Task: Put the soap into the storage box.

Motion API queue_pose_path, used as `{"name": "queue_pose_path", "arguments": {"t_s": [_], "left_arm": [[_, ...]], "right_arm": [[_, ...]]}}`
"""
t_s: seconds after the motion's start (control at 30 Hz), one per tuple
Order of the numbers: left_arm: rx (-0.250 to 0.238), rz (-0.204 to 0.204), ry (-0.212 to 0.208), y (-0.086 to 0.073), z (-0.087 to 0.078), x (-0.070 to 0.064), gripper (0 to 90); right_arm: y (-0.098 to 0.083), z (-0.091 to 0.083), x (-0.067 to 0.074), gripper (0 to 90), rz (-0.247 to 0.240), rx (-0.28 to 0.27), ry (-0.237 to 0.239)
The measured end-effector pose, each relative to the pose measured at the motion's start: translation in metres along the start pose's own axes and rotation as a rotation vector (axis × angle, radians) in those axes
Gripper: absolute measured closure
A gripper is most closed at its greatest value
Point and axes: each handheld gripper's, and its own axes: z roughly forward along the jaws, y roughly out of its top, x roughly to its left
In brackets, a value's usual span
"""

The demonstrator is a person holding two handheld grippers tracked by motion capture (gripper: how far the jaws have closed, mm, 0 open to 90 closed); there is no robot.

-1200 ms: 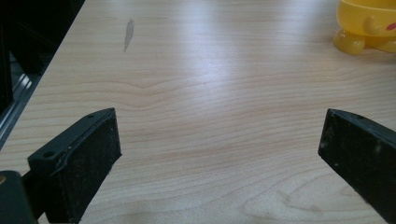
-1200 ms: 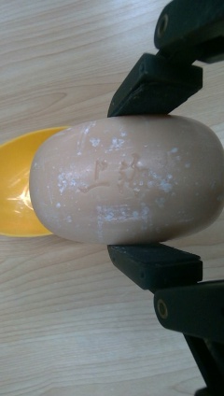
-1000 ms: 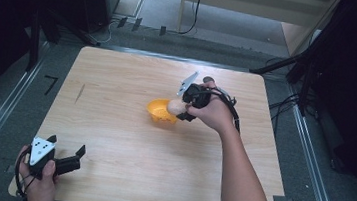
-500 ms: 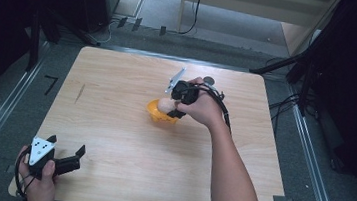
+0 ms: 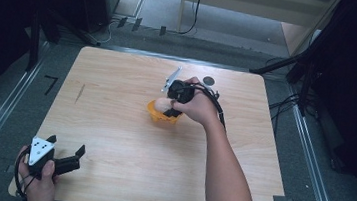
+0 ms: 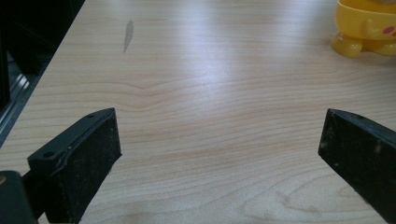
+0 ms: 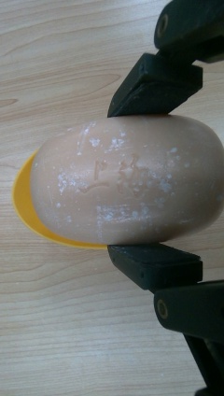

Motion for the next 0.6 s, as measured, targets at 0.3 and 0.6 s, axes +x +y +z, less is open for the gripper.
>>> {"name": "queue_pose_path", "arguments": {"t_s": [0.3,0.6], "left_arm": [[-0.002,-0.002,-0.001,0.0,0.0,0.0,0.0],[-0.004,-0.005,-0.004,0.0,0.0,0.001,0.0]], "right_arm": [[0.0,0.008,-0.003,33.3,0.002,0.013,0.014],[-0.001,0.012,-0.004,32.7,0.015,0.016,0.018]]}}
